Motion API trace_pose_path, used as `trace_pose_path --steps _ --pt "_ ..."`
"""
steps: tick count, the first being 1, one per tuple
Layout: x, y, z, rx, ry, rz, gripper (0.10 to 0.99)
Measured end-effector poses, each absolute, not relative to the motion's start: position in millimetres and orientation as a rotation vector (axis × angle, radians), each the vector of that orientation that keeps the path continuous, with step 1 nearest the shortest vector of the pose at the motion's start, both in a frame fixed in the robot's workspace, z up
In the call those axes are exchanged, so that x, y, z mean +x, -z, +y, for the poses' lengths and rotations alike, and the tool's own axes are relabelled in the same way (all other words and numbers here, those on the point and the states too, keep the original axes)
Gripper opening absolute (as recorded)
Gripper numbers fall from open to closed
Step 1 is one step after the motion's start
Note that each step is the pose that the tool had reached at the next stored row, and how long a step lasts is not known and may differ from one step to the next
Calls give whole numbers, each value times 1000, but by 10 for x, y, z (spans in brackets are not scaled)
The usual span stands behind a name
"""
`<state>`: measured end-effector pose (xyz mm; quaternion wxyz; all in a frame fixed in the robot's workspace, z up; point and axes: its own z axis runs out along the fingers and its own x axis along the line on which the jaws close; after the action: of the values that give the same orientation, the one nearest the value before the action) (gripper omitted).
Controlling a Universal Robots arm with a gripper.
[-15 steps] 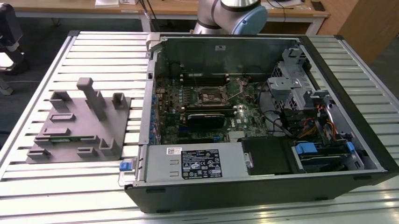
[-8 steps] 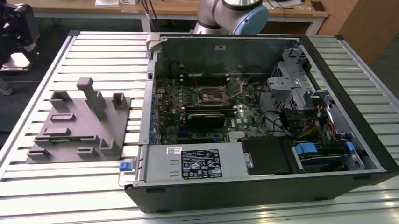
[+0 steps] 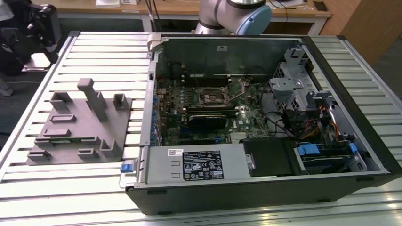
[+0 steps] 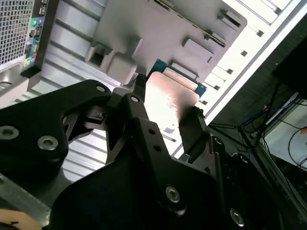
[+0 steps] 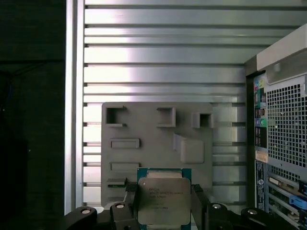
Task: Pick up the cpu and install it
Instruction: 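Pick up the cpu and move it towards the insertion slot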
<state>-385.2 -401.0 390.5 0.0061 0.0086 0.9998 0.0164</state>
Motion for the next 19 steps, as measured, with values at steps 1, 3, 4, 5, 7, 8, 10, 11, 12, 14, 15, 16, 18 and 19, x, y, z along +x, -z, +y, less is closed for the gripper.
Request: trace_pose_path --steps 1,3,4,5,7,8,10,11,12,14,15,16,18,19 --pt "-3804 -3905 -4010 27 -51 3129 529" --pt "-3719 -3906 -4010 27 -51 3129 529" --pt "-3683 -3905 -4010 27 -51 3129 529" --pt "-3653 -3905 -4010 27 -51 3129 529" --pt "-3608 -3907 -4010 27 -51 3129 529" --pt "-3593 -3915 -4010 27 -51 3129 529" --pt "-3577 -3944 -4010 27 -51 3129 529" --pt "-3570 -3955 -4010 27 -51 3129 529" --pt "-3561 -3960 -4010 27 -51 3129 529" --pt "-3536 -3962 -4010 27 -51 3129 529" --pt "-3509 -3962 -4010 27 -51 3129 529" --pt "-3478 -3962 -4010 27 -51 3129 529" --pt "-3425 -3962 -4010 27 -51 3129 529" --pt "-3403 -3962 -4010 27 -51 3129 529"
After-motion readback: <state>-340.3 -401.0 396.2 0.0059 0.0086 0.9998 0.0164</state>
